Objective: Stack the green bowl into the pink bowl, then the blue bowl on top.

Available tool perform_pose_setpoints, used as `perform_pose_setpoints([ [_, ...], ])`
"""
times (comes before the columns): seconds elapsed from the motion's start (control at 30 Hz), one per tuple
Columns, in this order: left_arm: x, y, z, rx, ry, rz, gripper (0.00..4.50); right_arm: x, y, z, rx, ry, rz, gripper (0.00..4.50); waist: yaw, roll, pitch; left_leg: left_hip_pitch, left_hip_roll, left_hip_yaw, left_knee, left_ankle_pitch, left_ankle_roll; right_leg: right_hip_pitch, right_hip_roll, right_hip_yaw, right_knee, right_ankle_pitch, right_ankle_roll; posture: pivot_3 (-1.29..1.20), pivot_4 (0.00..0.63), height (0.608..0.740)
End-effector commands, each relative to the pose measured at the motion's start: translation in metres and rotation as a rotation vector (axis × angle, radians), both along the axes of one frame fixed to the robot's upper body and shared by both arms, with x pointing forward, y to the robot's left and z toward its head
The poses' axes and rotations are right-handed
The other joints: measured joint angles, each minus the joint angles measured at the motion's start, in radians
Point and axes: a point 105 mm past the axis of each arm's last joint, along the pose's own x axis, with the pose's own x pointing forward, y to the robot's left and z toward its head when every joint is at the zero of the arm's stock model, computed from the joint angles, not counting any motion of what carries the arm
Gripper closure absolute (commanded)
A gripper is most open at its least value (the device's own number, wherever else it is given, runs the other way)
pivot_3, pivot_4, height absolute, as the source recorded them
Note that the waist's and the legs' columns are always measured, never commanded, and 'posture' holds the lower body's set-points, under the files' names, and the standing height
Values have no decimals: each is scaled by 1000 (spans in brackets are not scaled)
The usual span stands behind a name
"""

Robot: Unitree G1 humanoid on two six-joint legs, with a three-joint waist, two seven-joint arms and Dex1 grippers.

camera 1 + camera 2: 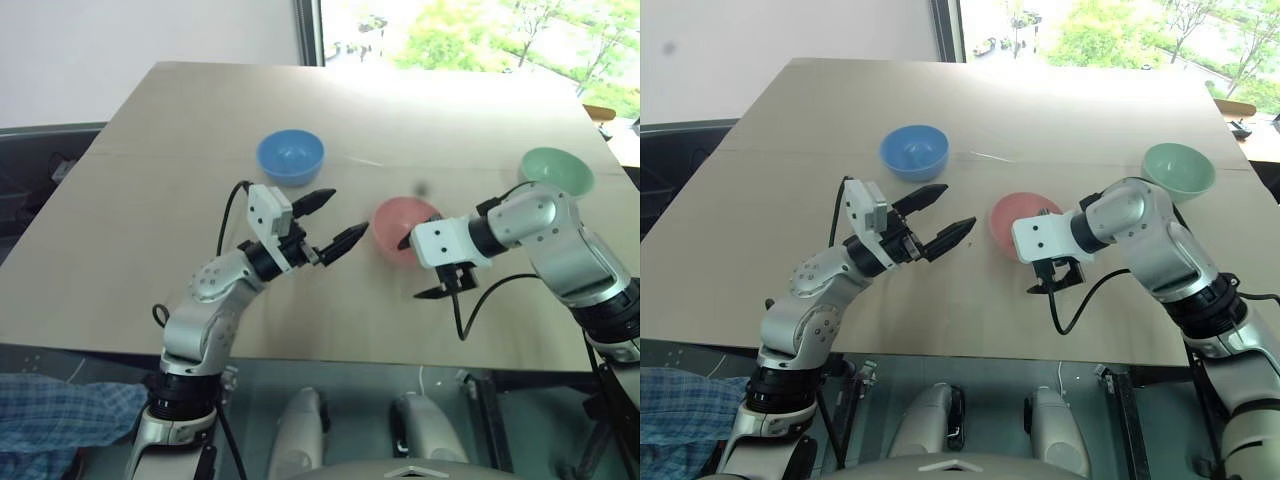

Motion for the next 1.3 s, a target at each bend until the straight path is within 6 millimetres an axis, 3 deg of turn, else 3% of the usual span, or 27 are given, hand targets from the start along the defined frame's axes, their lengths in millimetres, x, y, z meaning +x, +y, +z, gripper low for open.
perform_pose_setpoints([
  [0.03,-3,-3,9,0,-38,-24,0,-5,-4,15,13,-30,4,38,0,0,0,0,0,0,0,0,0,0,0,0,0,0,0,0,150,740],
  [0.13,-2,-6,12,-7,-48,-33,0,3,-15,25,43,-72,-75,38,0,0,0,0,0,0,0,0,0,0,0,0,0,0,0,0,150,740],
  [0.4,-4,-12,20,-65,-40,-92,0,38,-98,40,-12,-176,-378,38,5,-1,0,0,0,0,0,0,0,1,0,0,-1,0,0,0,150,740],
  [0.53,-9,-19,24,-79,-44,-139,0,57,-126,46,19,-248,-509,38,-2,-1,0,0,0,0,0,0,0,1,0,0,-1,0,0,0,150,740],
  [0.87,-10,-25,37,-94,-79,-201,0,91,-199,39,-132,-429,-714,38,-2,-1,0,0,0,1,0,1,-2,0,0,1,-1,0,0,0,150,740],
  [1.07,-10,-28,37,-106,-81,-206,0,107,-224,37,-164,-464,-799,38,-4,0,0,0,0,2,-1,2,-4,0,0,3,-1,0,0,0,150,740],
  [1.3,-11,-28,37,-112,-83,-201,0,121,-231,21,-156,-434,-860,38,-5,0,1,1,0,3,-1,2,-4,0,0,4,-1,0,0,0,150,740],
])
